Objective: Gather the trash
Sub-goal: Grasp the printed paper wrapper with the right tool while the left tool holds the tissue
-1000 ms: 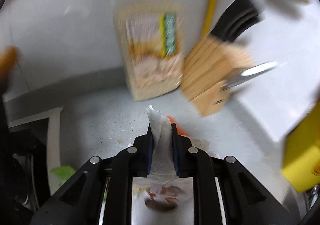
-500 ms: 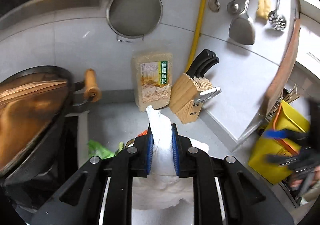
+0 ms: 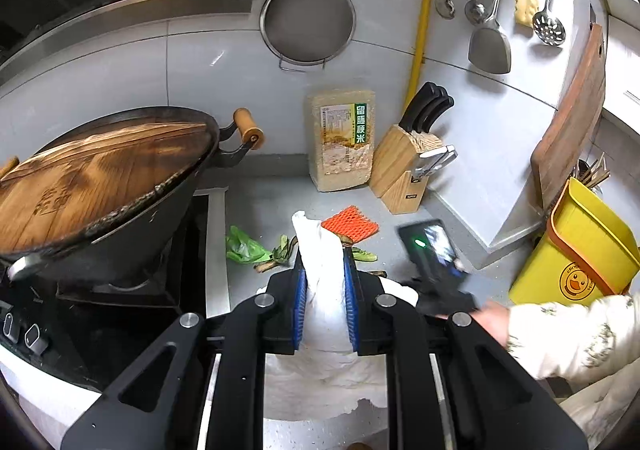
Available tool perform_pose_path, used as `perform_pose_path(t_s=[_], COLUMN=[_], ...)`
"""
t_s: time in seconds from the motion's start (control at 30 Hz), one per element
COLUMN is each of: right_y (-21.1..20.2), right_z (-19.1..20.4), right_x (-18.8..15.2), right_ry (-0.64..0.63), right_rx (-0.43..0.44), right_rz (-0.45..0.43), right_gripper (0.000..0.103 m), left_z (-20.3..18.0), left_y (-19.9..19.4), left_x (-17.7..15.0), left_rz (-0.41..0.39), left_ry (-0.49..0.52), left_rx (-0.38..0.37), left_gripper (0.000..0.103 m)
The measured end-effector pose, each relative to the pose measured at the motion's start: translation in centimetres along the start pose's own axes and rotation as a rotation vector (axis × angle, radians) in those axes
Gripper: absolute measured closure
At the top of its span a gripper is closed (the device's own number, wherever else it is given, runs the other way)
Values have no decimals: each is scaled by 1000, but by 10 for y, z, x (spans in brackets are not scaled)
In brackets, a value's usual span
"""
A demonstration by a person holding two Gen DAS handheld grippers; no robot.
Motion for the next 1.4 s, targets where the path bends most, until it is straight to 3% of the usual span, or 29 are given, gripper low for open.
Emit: perform_pose_path(t_s=[0.1,0.13,0.2,0.27,0.47,0.63,0.73,0.9,1.0,1.2,1.23,1.27,1.3,1.4], right_y=[18,24,28,29,15,-51,-61,-89,-92,-63,-60,-57,-57,-56], right_z=[-3,-2,-1,-5,2,37,52,49,40,-5,-9,-13,-14,-18], right_x=[19,25,34,39,28,29,27,21,14,-11,-16,-21,-25,-32], right_ry=[26,33,33,52,34,-49,-159,-181,-179,-62,-51,-31,-26,-15], right_rx=[-12,-17,-54,-48,-6,10,-64,-117,-147,-197,-196,-190,-193,-186], right_rz=[1,4,-6,-9,-24,-166,-152,-179,-161,-44,-32,-11,-12,-7], right_gripper=[39,51,61,98,100,100,100,100,100,99,95,72,65,68], left_z=[-1,-2,-2,-2,0,-4,-8,-21,-29,-31,-29,-27,-26,-22], left_y=[-1,-1,1,2,8,18,27,31,33,32,32,32,33,33], left_x=[-3,-3,-5,-8,-6,1,4,9,9,8,7,7,6,4], left_rz=[5,9,19,26,27,22,32,18,18,16,20,22,25,32], left_ry=[14,20,23,27,35,42,50,78,86,97,95,91,88,82], left_rx=[18,20,23,25,21,26,7,-42,-66,-87,-84,-81,-81,-78], left_gripper=[85,85,85,85,85,85,85,85,85,85,85,85,85,85])
Point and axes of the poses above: each gripper's, at about its wrist camera, not at the fingertips, and y roughly the way its jaws point, z to its left, x to its top, the point moved 6 cm from there along y, roughly the way its jaws point, and after that the axes turned 12 degrees about x, right-handed, at the moved point
